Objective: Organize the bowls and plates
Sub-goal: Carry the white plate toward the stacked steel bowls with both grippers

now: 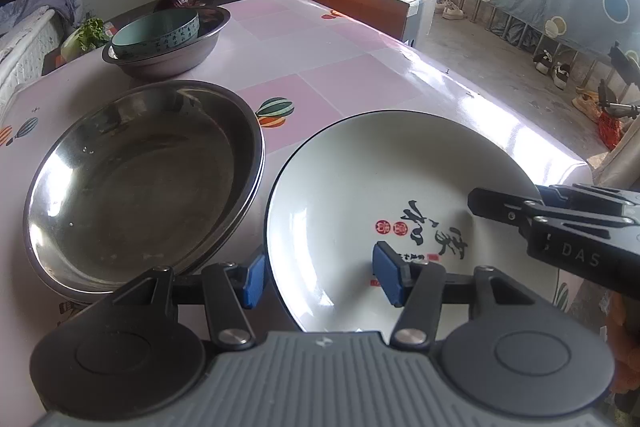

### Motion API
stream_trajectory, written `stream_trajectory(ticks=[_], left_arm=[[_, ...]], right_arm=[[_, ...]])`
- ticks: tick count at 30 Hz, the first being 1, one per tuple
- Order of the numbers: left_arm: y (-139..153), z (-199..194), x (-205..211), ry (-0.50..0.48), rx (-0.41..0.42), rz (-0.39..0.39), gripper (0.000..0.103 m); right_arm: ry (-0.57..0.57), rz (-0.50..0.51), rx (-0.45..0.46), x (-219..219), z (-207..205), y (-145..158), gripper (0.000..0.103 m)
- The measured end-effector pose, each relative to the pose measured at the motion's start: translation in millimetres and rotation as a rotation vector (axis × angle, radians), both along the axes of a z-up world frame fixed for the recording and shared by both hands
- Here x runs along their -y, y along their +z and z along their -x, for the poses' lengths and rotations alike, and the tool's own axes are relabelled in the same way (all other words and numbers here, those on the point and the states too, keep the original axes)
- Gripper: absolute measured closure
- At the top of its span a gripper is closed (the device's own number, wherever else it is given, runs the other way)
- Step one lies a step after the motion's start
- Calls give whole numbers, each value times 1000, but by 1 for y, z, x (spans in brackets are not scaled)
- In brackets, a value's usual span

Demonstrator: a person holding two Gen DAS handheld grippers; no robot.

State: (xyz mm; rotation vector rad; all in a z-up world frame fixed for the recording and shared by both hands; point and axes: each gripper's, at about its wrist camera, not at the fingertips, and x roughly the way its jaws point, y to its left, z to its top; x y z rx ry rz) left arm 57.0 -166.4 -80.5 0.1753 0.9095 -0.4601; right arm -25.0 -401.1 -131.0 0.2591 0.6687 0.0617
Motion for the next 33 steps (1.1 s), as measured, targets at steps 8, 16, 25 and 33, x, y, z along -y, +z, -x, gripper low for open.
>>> stream_trajectory(ticks=[8,16,25,33], left_arm=[[3,1,0,6,-2,5,47],[4,0,1,10,-8,0,48],[7,1,0,14,-10,3,48],[18,3,-3,29,9,13,48]], right_arm=[[-1,0,12,1,-2,7,71],[-11,-30,-6,4,-5,6,71],[-12,-35,-18,5,-8,9,71],[-9,-33,-9,3,-10,16,71]])
